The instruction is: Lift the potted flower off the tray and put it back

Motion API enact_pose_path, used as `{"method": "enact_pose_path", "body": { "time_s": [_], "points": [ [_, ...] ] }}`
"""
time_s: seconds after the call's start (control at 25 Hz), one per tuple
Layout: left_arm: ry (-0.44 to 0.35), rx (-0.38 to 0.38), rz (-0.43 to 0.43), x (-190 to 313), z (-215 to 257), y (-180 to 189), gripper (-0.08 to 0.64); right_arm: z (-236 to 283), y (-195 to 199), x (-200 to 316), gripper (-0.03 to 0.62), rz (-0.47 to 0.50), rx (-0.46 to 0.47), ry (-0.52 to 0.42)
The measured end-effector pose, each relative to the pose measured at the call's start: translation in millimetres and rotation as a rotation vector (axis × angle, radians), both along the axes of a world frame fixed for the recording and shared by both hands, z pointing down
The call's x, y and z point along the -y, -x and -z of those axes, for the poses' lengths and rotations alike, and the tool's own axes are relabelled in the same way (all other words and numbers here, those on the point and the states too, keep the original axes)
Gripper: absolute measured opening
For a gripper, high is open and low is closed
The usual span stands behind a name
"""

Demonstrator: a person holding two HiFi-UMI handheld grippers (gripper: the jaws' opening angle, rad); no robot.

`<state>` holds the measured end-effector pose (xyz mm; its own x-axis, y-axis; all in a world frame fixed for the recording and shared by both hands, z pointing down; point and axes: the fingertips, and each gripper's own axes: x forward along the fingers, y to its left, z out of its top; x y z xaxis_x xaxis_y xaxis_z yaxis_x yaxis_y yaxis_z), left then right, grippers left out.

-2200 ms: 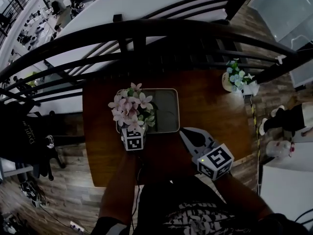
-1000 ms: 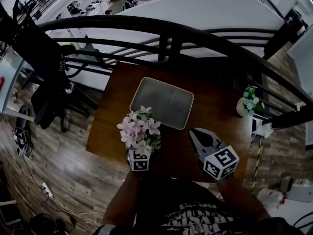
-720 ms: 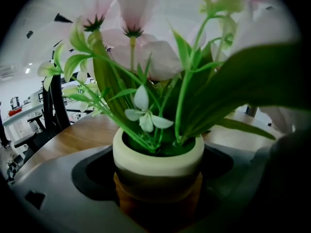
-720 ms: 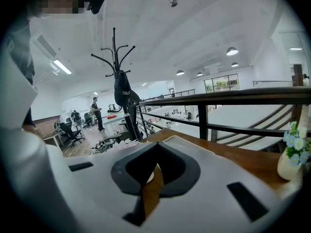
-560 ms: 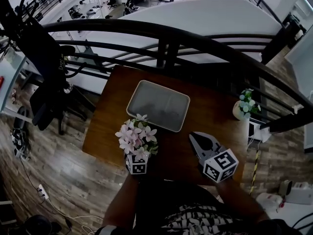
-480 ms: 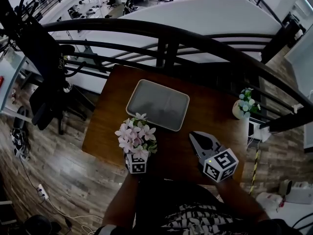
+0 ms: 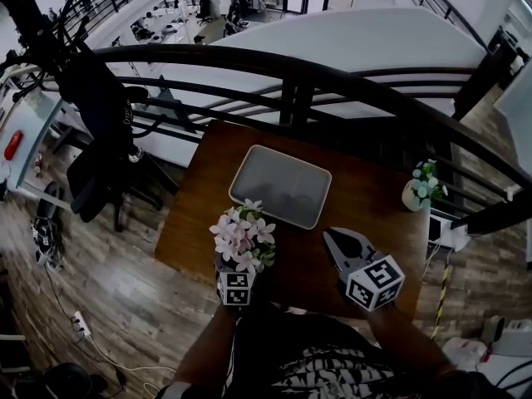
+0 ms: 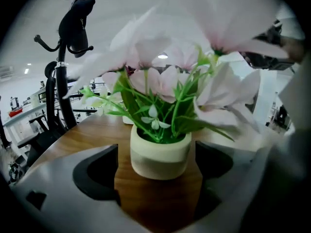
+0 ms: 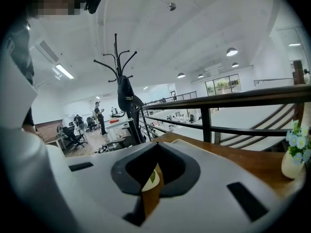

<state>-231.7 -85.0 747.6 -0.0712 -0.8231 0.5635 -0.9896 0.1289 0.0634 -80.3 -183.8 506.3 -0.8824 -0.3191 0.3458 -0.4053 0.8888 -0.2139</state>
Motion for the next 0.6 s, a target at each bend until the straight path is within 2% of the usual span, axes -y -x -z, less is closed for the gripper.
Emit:
{"method": "enact_pose_path", "body": {
  "time_s": [0.16, 0.32, 0.36, 0.4, 0.44, 0.48, 0.6],
  "points": [
    [0.005, 0.025, 0.036, -28.3, 18.3, 1.6, 0.489, 4.3, 5.6, -9.0, -0.002, 0.021, 0.028, 0.012],
    [0.011, 0.015, 0.07, -54.8, 29.5, -5.7, 0.479, 5.1, 8.0, -15.5, -0.002, 0.037, 0.045, 0.028],
    [0.011, 0.018, 0.082, -61.2, 33.8, -7.3, 0.439, 5.6, 8.1, -16.9, -0.002, 0.041, 0.049, 0.031],
    [0.008, 0.027, 0.096, -67.4, 38.8, -8.1, 0.36, 5.8, 7.7, -18.3, -0.002, 0.044, 0.051, 0.036],
    [0.004, 0.037, 0.109, -73.1, 43.7, -8.5, 0.251, 5.8, 6.9, -19.8, -0.002, 0.046, 0.053, 0.042],
    [0.001, 0.044, 0.12, -77.7, 47.5, -8.9, 0.2, 5.9, 5.9, -21.3, -0.002, 0.049, 0.055, 0.047],
    [0.007, 0.04, 0.137, -85.8, 52.2, -8.9, 0.131, 7.8, 4.8, -26.1, -0.002, 0.062, 0.061, 0.054]
  ]
}}
